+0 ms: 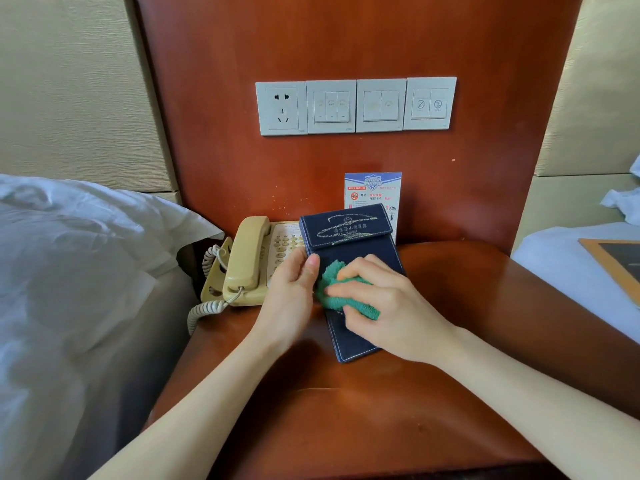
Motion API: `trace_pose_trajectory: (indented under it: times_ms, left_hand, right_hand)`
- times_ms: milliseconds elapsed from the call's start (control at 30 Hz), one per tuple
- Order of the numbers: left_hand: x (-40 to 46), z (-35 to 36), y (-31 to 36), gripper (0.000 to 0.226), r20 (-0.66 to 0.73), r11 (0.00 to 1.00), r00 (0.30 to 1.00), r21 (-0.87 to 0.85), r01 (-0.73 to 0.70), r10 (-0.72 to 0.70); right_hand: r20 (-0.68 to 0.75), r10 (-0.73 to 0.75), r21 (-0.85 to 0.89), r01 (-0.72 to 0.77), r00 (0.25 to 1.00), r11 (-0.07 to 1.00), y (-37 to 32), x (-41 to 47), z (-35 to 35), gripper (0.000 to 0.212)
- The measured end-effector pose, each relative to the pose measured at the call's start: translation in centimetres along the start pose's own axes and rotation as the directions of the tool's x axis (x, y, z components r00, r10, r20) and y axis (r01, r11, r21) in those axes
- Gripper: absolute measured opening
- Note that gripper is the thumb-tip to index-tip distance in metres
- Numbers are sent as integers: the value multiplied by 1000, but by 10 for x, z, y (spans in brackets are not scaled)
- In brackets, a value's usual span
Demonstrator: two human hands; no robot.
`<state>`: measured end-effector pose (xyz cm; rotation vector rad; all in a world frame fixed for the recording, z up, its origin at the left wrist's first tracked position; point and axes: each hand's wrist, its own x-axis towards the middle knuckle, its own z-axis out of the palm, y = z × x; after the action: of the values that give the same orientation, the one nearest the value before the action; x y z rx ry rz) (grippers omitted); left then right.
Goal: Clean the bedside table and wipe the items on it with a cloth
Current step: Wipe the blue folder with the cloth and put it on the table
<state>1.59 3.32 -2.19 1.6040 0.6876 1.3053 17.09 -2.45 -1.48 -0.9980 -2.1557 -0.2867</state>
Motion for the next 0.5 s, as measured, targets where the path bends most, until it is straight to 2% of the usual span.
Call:
trace_pose_trajectory:
  times_ms: [300,400,500]
  left_hand:
    - [8,-15,3,27,-127,995,991,90,51,-39]
    - [10,-21,2,28,-169,991,985,120,62,-41]
    - [11,-24,3,28,-206,986,977,148,78,-46]
  right_hand:
    - [249,13,49,-26,968,998,-4,-6,0,25]
    - [277,33,19,-40,960,999,-2,-7,0,24]
    - [248,67,2,-69,967,998,3,-6,-3,21]
